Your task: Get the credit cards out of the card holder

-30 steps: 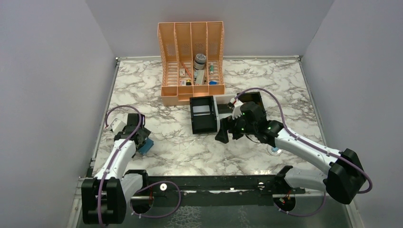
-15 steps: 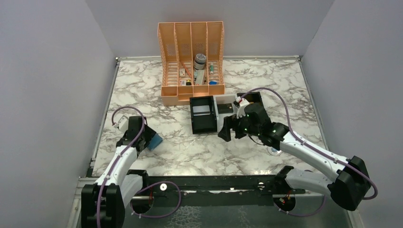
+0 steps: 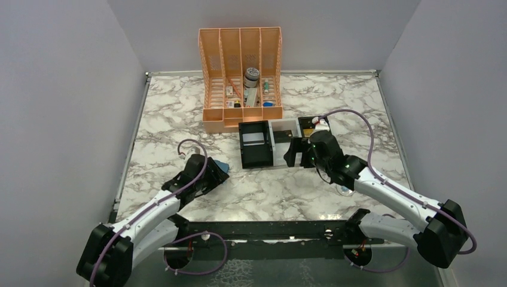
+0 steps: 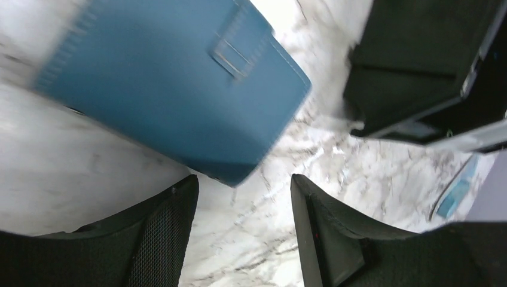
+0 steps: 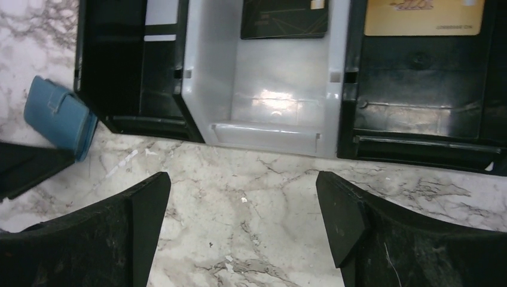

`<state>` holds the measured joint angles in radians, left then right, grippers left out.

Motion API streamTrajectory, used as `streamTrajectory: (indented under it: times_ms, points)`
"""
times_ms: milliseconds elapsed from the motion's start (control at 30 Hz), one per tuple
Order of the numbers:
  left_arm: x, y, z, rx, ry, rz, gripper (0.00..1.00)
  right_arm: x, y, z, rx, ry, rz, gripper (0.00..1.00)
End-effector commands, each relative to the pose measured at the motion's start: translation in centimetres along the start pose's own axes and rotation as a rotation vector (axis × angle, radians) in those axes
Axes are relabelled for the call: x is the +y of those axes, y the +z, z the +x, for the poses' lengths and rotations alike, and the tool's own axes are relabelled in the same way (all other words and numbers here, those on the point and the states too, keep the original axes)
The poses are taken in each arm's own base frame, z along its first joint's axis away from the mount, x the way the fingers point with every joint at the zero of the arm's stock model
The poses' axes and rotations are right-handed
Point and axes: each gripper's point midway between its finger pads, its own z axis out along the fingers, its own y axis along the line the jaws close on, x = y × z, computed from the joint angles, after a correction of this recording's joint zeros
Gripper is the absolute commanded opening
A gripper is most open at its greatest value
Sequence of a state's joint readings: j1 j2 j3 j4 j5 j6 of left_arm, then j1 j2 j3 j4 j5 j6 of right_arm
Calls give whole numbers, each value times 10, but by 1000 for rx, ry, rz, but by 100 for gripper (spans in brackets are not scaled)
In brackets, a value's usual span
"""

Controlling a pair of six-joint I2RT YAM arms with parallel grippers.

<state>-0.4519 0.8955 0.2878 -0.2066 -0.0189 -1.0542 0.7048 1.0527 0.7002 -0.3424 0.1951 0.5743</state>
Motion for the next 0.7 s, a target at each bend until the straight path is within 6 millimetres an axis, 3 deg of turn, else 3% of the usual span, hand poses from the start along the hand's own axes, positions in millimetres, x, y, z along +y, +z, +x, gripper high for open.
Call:
streamTrajectory:
  times_ms: [0,100,200,400,467,533,667]
  points:
    - [43,-4,59,165,46,-134,62,-23,2,-13,-48,102,120,95]
    - [38,-5,60,148,45,-128,66,-22,-1,-15,-54,125,111,95]
    - [20,-11,35,56,56,-111,74,-18,-4,-18,-53,121,91,95]
    - [-3,-55,-66,-301,227,-266,99,-20,-13,-24,-37,91,114,95]
    - [-4,-60,-95,-359,280,-343,99,-23,-15,-26,-39,80,133,95]
    - [-4,-51,-113,-325,314,-375,99,-23,-15,-27,-34,71,140,95]
    - [-4,-16,-132,-196,311,-341,99,-19,-10,-25,-14,51,122,95]
